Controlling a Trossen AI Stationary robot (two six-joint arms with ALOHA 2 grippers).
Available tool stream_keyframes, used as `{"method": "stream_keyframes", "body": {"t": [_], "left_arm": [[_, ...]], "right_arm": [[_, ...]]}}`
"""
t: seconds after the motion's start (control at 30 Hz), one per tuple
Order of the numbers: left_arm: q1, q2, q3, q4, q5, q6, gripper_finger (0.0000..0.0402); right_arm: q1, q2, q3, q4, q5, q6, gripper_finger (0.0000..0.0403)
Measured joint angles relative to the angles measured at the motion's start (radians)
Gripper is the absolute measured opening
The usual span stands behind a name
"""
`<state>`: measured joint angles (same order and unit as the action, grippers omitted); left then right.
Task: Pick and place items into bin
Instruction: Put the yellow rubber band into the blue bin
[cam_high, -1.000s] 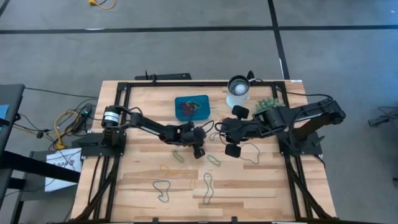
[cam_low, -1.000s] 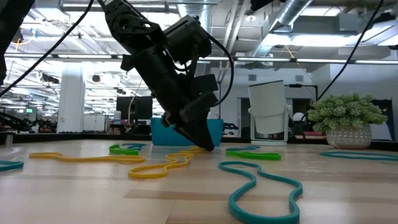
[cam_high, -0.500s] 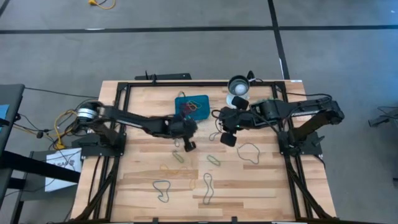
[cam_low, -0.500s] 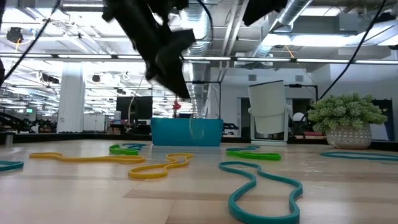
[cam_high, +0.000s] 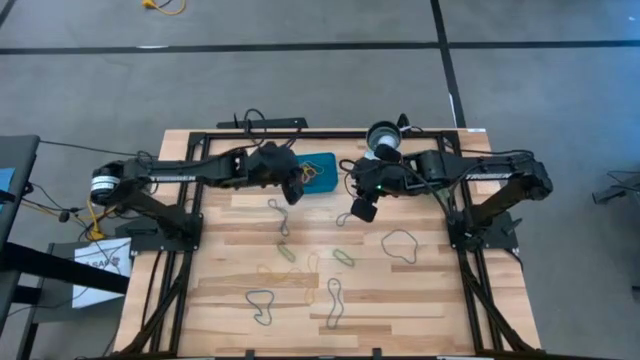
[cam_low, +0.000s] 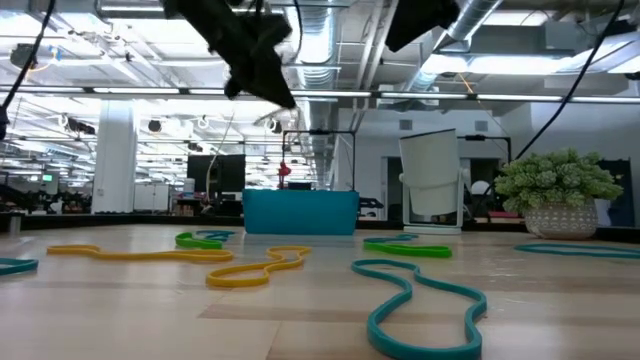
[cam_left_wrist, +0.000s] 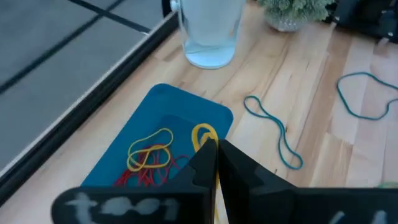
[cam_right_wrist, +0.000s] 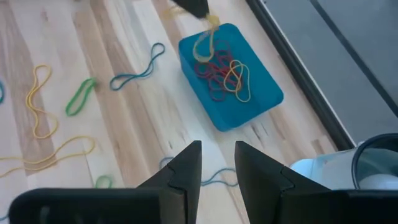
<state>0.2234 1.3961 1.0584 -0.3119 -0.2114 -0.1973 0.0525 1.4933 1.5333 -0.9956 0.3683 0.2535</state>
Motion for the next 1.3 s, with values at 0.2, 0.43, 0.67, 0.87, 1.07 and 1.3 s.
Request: {"method": "stream_keyframes", "body": {"t": [0.2,0.43,0.67,0.87,1.07,1.3], "left_arm": [[0.07,0.144,0.0,0.088,0.074,0.036,0.0],[0.145,0.288,0.0,0.143,0.098,0.028,0.0],[0.167,0.348,0.0,0.143,0.128,0.022,0.0],[0.165,0.352,0.0,0.148,0.156,0.034,0.0],[0.162,0.352,0.0,0.146,0.189,0.032,0.0],[0.159,0.352,0.0,0.146,0.192,0.053,0.0008]], "right_arm": [[-0.018,0.0,0.0,0.009,0.0,0.0,0.0093],[-0.023,0.0,0.0,0.01,-0.001,0.0,0.0093],[-0.023,0.0,0.0,0.013,-0.001,0.0,0.0093],[-0.023,0.0,0.0,0.02,-0.004,0.001,0.0093],[-0.023,0.0,0.0,0.069,-0.004,0.001,0.0093],[-0.023,0.0,0.0,0.145,-0.004,0.001,0.0093]]}}
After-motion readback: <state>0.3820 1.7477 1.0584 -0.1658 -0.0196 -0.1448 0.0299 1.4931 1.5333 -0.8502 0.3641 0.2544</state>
